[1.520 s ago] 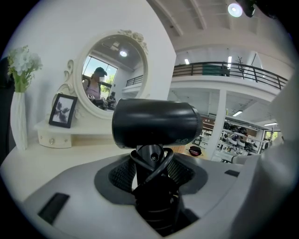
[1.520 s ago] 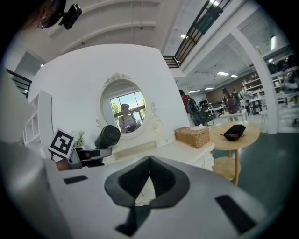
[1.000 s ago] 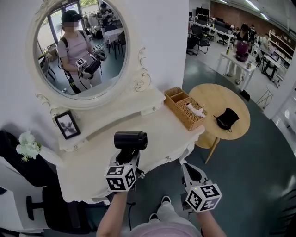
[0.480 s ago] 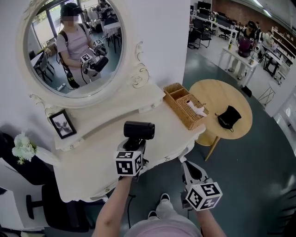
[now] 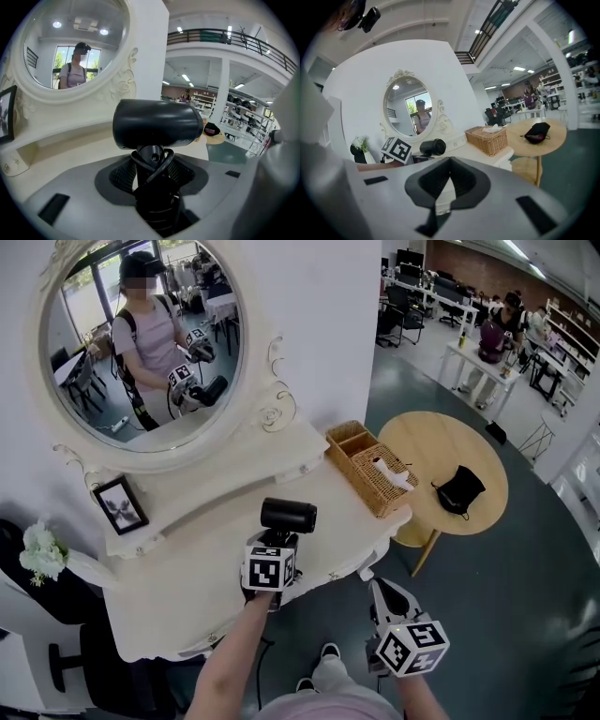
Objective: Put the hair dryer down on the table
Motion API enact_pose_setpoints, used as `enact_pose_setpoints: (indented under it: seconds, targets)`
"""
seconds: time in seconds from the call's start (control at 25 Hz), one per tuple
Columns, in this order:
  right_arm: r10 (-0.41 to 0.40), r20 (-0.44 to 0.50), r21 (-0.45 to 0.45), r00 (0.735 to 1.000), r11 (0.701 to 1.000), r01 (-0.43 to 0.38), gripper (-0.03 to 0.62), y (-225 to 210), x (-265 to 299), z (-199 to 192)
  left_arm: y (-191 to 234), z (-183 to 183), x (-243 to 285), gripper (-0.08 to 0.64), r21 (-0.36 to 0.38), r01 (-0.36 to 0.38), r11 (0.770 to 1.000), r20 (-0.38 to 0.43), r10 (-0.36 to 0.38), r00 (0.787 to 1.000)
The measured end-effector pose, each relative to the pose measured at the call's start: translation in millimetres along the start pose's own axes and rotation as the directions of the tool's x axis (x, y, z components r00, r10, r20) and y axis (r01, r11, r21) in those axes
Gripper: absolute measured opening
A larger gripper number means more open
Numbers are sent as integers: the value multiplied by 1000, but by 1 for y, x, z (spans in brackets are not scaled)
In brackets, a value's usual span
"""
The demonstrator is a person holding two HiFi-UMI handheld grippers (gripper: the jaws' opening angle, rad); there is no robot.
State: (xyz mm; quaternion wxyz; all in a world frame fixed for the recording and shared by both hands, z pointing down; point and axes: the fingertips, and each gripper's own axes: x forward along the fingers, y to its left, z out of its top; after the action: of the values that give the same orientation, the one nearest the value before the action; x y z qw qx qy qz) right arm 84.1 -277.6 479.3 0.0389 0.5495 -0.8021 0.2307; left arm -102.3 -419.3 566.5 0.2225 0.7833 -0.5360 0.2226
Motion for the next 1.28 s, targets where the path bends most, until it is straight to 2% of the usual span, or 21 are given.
enact_pose_setpoints:
  seconds: [0.6,0.92,1.16,1.28]
  targets:
    - [-4,5,10,1000,1000,4,2,-8,14,8,-2,1,39,207,101,17,995,-134,-3,991]
    - [6,1,10,1000,1000,-6,2,-3,18,6,-1,-5,51,209,101,22,995,-203,-1,979]
    - [8,3,4,1000,1000,-8,2,-2,19,8,0,-15,63,209,108,25,994,-282,7,959]
    - [7,1,4,1000,1000,-7,2,-2,19,7,0,-12,66,210,115,25,993,-293,10,956]
